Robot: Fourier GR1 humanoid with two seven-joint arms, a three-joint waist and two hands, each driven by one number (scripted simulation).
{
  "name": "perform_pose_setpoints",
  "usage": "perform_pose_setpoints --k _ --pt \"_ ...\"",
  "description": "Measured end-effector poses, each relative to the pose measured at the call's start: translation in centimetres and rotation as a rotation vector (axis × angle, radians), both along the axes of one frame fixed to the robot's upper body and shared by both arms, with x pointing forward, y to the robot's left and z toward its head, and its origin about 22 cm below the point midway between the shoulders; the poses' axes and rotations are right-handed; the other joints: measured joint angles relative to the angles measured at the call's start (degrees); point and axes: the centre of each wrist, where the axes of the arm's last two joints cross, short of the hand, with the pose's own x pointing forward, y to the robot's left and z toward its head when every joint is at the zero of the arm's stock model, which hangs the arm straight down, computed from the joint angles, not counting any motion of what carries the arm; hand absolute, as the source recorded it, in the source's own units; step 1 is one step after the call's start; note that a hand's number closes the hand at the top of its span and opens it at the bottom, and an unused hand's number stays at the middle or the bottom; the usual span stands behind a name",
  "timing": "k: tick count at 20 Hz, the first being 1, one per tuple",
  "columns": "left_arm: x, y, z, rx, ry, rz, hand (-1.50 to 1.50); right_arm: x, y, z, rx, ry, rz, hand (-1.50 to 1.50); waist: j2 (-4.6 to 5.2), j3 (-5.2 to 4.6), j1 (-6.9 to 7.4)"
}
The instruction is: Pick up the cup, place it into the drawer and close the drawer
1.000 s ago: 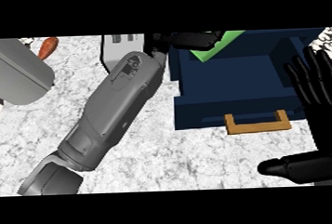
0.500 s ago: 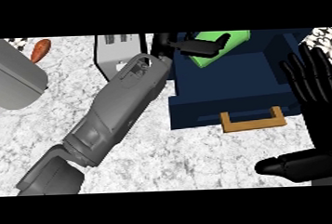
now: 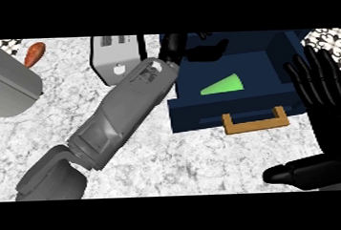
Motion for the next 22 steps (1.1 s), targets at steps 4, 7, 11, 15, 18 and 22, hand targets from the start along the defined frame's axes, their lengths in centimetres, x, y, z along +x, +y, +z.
perform_pose_setpoints --k 4,7,11,15,18,22 --pt "-0.4 -0.4 -0.3 -0.020 -0.001 0.002 -1.50 0.3 0.3 0.3 0.015 -0.005 0.013 -1.50 0.04 -0.01 -0.32" --pt "-0.6 -0.5 -0.1 -0.071 -0.002 -0.017 -1.50 0.3 0.3 0.3 0.041 -0.012 0.026 -1.50 0.11 -0.02 -0.36" --pt "-0.5 -0.9 1.1 -0.163 -0.026 -0.052 -1.50 0.1 -0.3 0.3 0.063 0.002 0.043 -1.50 -0.18 -0.05 0.74" --pt "-0.7 -1.1 1.9 -0.263 -0.055 -0.094 -1.50 -0.6 -0.9 0.2 0.070 0.012 0.058 -1.50 -0.63 -0.06 2.27" --pt "-0.9 -1.3 2.5 -0.321 -0.037 -0.119 -1.50 -0.7 -1.6 0.3 0.061 0.009 0.061 1.50 -1.02 -0.07 3.80" --pt "-0.8 0.2 2.9 -0.380 -0.031 -0.102 -1.50 -1.3 -2.1 0.5 -0.020 0.011 0.085 1.50 -1.51 -0.11 5.56"
